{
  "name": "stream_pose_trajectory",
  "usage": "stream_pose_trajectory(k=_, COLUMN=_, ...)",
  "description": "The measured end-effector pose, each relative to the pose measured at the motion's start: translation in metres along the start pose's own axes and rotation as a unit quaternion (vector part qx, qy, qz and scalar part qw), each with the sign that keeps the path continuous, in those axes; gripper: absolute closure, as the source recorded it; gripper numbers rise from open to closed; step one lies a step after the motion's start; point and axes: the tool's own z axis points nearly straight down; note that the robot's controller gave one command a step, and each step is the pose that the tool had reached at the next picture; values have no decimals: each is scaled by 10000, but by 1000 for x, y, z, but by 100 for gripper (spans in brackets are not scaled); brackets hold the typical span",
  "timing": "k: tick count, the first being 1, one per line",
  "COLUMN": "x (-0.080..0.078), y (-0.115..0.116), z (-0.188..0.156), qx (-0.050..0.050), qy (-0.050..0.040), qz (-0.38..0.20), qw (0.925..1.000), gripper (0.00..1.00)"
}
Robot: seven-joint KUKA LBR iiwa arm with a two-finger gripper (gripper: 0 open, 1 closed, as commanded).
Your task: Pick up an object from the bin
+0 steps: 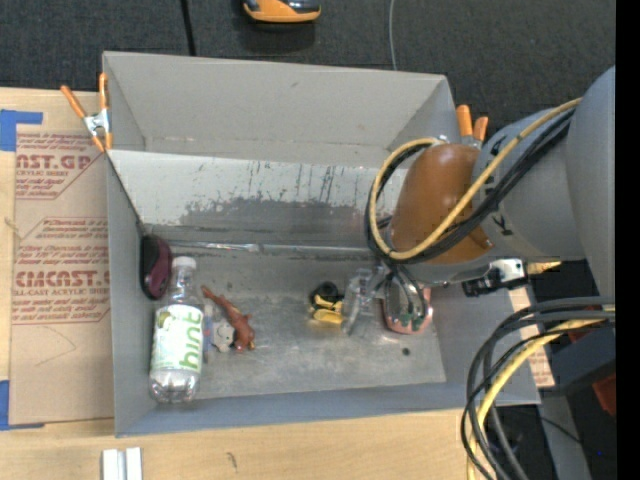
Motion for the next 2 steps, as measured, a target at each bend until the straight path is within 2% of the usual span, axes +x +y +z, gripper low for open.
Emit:
stream_pose_trajectory(k=1, x=9, y=6, z=-22, qx=4, qy=-6, qz=-113, qw=9999, gripper=0)
stream_pose_trajectory(k=2, x=9, y=6, z=-22, qx=5, qy=-6, qz=-113, qw=9999, gripper=0)
